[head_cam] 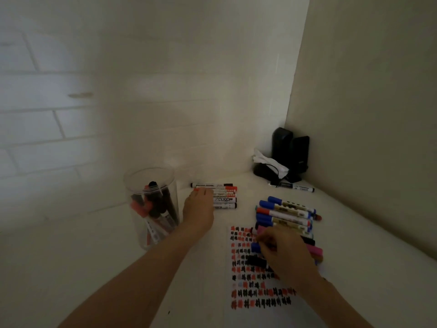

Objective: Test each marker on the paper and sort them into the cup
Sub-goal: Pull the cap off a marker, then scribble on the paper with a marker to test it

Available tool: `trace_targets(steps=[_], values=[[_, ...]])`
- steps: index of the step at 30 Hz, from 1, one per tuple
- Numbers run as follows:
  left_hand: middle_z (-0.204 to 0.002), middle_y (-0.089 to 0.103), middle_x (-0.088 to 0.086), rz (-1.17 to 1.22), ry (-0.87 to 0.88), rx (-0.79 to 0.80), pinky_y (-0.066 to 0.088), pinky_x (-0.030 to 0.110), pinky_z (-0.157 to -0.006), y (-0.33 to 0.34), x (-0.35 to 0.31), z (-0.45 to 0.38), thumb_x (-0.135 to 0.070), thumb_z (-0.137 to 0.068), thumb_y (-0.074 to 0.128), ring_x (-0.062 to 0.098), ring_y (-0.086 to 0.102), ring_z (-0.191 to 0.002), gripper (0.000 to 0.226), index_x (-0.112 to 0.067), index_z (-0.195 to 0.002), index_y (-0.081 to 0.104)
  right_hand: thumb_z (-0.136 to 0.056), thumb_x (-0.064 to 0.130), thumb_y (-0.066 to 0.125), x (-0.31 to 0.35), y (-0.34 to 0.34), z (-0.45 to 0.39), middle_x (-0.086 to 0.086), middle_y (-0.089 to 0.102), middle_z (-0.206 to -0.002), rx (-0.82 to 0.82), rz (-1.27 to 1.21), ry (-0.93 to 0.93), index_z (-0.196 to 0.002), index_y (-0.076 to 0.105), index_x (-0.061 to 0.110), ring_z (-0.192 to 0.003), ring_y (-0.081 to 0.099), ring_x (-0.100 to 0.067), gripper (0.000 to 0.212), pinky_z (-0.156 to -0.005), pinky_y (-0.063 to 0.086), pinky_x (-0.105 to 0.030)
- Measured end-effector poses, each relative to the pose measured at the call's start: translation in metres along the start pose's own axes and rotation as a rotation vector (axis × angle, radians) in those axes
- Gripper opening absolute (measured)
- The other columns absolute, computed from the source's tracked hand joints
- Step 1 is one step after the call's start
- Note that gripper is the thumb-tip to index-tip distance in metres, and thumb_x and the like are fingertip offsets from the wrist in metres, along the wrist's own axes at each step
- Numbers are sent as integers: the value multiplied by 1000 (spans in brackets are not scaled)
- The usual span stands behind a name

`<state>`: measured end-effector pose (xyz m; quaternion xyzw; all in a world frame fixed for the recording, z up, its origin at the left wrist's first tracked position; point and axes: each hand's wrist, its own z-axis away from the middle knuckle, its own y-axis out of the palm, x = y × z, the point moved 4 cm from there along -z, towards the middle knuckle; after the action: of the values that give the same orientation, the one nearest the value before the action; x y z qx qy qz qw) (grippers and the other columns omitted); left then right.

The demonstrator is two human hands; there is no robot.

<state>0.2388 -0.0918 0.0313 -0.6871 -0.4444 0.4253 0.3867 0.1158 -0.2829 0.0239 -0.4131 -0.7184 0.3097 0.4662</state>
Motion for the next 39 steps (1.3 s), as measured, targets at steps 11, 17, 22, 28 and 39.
trace_targets(steps=[11, 17, 22, 28, 39], values=[[-129, 52, 5, -145, -39, -38, 35, 38, -101, 15, 9, -8, -24, -95, 52, 25, 47, -116, 31, -19, -125, 48, -90, 27, 60, 16, 10, -17, 9, 66, -98, -2, 1, -38, -104, 68, 26, -90, 56, -8, 16, -88, 47, -24], [-103, 61, -1, 401, 3, -194, 41, 15, -74, -22, -16, 21, -15, -94, 57, 9, 54, -85, 12, -18, -105, 55, -91, 36, 60, 21, -1, -7, 12, 64, -101, 19, -174, 132, -110, 63, 28, -90, 58, 0, 21, -85, 51, -19], [-98, 59, -7, 686, 255, 3, 43, 8, -74, -32, -60, 92, -18, -96, 53, -1, 55, -86, 7, -20, -103, 54, -87, 48, 60, 29, -7, 13, 1, 67, -76, 10, -956, 598, -97, 64, 19, -62, 60, -8, 31, -58, 50, -21], [-98, 62, -13, 721, 170, 71, 44, 8, -79, -29, -48, 149, -27, -97, 52, -4, 59, -88, 10, -25, -107, 55, -89, 41, 61, 37, -3, 51, 1, 59, -61, -93, -901, 612, -75, 63, 10, -53, 54, -10, 33, -52, 45, -22], [-97, 64, -12, 714, 195, 178, 41, 6, -76, -41, -43, 179, -28, -99, 47, -6, 57, -85, 16, -24, -104, 62, -86, 36, 63, 51, -12, 81, -5, 63, -61, 52, -950, 565, -72, 66, 3, -53, 56, -11, 36, -54, 46, -21]])
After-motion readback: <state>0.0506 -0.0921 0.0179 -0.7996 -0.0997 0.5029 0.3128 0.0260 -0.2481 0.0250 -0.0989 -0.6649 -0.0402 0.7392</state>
